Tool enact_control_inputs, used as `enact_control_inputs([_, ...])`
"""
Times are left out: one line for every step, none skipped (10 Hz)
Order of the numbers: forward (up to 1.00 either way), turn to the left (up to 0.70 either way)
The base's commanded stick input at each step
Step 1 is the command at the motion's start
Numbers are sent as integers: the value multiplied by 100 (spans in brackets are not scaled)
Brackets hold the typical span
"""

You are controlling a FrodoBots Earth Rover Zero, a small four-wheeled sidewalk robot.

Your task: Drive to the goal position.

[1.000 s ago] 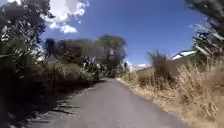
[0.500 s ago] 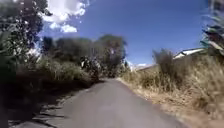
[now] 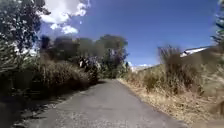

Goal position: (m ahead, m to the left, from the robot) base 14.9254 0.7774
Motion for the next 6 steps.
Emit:
enact_control_inputs([85,0])
enact_control_inputs([85,0])
enact_control_inputs([85,0])
enact_control_inputs([85,0])
enact_control_inputs([85,0])
enact_control_inputs([85,0])
